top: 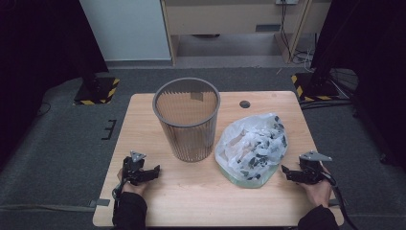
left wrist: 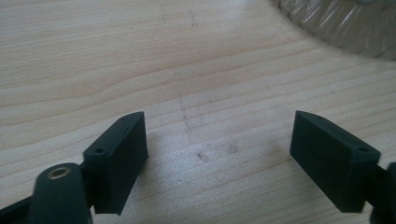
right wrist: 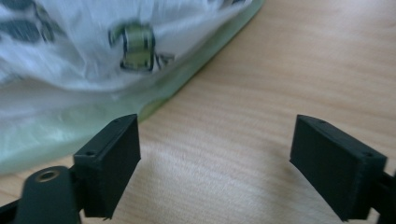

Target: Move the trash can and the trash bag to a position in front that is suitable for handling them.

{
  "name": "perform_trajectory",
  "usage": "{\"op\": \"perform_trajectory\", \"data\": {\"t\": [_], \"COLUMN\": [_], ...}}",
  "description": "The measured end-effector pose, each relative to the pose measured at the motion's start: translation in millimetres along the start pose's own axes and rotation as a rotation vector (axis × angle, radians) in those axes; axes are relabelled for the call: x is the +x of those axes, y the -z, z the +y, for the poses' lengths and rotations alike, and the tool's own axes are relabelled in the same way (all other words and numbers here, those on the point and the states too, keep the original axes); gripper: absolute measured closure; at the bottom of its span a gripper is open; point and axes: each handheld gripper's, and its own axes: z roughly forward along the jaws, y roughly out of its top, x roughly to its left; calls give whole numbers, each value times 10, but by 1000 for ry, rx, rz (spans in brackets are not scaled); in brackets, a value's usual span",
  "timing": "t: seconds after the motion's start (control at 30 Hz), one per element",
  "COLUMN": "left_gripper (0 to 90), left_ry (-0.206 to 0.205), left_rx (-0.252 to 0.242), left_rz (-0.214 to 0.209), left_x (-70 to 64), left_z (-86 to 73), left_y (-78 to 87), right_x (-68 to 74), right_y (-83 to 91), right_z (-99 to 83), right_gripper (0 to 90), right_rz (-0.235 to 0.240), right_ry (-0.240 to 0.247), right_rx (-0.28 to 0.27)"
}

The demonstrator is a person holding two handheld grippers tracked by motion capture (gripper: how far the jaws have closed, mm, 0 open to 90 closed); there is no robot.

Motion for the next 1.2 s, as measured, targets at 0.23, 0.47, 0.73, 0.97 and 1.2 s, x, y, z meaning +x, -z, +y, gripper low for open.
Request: {"op": "perform_trajectory", "data": {"t": [0.23,0.47,0.73,0.97,1.2], "left_gripper": [321,339,352,430,512], "left_ry": [24,16,13,24,13], "left_rx": [-102,-168,-213,-266,-308], "left_rz": [25,6,16,25,24], "left_x": [-59,-157,-147,-98,-113], "left_z": [102,204,327,495,659], "left_y": [246,377,470,542,604], "right_x": [88,145,168,233,406], "right_y": [178,266,300,290,215], "right_z": [125,216,311,513,807], "right_gripper": [240,249,242,244,257], "right_rz": [-12,-10,-11,24,70], "right_ry": [-11,-16,-24,-11,-8], "right_rx": [-119,-185,-236,-297,-348]}}
